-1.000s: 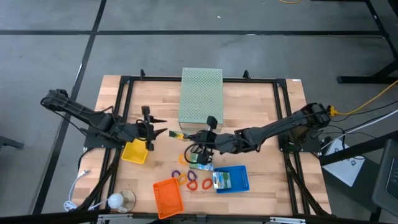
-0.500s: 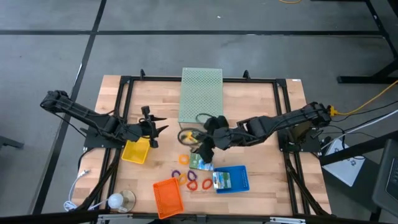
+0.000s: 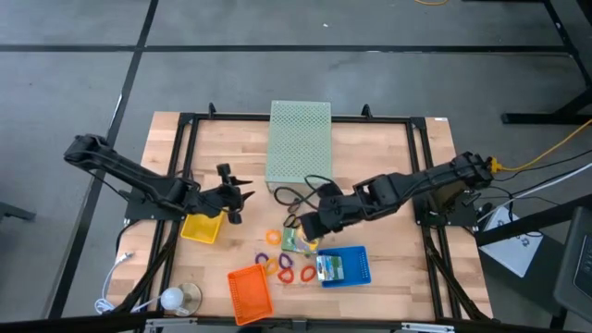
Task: Pick & Place Office Desk Supplies
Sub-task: Put the crayon box into the blue bin
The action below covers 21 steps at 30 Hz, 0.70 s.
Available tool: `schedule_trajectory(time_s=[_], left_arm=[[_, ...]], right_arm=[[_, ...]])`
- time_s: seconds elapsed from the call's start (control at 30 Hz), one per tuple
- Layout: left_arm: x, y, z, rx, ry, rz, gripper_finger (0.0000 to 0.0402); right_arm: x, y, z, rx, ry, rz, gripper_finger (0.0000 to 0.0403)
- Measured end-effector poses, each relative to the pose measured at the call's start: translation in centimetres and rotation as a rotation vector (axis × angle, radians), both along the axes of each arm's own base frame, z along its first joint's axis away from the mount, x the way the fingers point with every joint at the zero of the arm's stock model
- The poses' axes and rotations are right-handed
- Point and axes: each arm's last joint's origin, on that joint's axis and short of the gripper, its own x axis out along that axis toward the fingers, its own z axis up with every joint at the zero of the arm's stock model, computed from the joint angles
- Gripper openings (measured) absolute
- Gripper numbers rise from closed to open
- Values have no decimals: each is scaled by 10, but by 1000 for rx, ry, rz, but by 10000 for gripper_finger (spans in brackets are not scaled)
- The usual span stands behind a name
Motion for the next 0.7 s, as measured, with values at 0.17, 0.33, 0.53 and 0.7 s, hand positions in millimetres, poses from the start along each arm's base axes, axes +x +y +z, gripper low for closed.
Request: schedule_trajectory(time_s=[0.17,0.33,0.53,0.7], left_arm=[[5,-2,-8,10,42,0,143],[7,-2,-11,17,57,-5,143],[11,-4,-5,25,4,-21,143],[12,-5,-4,13,-1,-52,143]], right_arm=[[-16,11,-7,80,167,-26,2],[-34,17,-12,72,324,-72,2],[-49,23,-14,58,431,-168,2],[-54,31,-17,5,419,-251,2]])
